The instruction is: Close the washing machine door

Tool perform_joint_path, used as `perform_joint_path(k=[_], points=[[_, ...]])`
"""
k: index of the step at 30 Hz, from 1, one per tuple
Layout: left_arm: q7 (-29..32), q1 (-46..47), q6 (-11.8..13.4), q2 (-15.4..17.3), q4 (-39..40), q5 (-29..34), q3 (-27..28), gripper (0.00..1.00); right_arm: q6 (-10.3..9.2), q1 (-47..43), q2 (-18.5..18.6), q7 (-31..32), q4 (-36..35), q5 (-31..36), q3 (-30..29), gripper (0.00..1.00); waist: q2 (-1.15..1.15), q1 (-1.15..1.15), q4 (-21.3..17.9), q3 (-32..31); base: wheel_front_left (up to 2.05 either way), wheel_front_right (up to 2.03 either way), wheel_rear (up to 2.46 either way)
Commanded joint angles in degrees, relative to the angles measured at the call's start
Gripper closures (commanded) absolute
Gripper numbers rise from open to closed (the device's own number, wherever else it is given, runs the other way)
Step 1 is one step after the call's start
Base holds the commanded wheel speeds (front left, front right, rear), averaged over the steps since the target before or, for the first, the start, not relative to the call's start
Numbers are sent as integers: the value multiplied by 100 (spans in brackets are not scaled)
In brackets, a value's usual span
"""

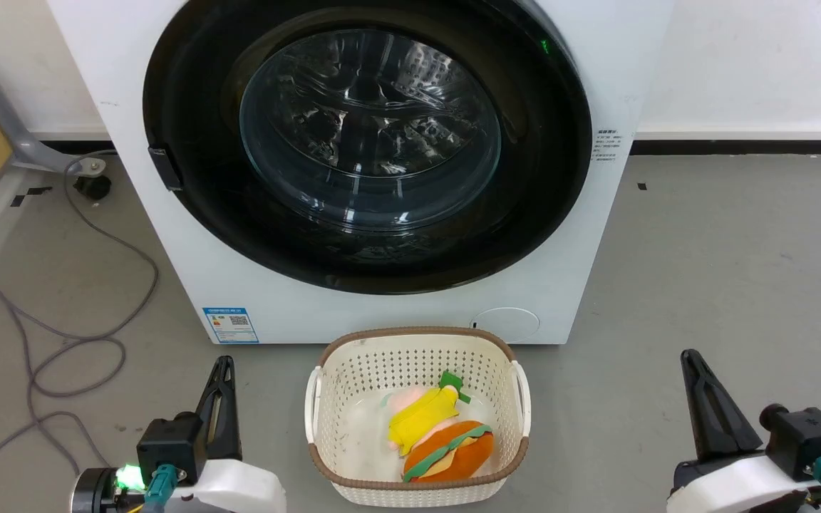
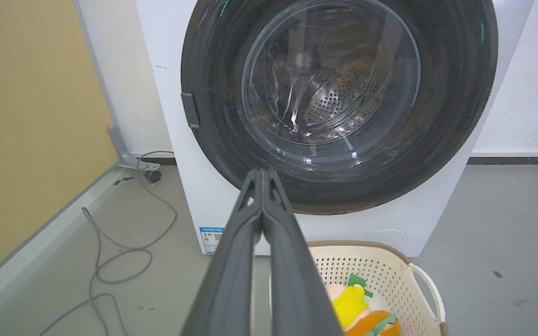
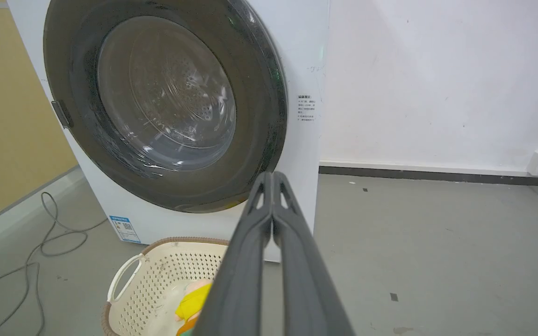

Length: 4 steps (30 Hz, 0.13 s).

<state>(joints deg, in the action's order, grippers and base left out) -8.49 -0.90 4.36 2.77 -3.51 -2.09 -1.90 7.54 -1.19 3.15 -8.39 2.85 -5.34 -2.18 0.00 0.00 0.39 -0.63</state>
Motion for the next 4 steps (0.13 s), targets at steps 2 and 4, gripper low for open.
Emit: perform_joint_path(k=[2,4], points=[[58,41,-36,5,43,60,21,100,-2,49,-12,47,-59,59,17,100,0,0,-1,2,0,0,0],[81,42,-47,6,52,64,26,100,-3,51,-12,70,-66,73,23,100,0,0,-2,4,0,0,0]])
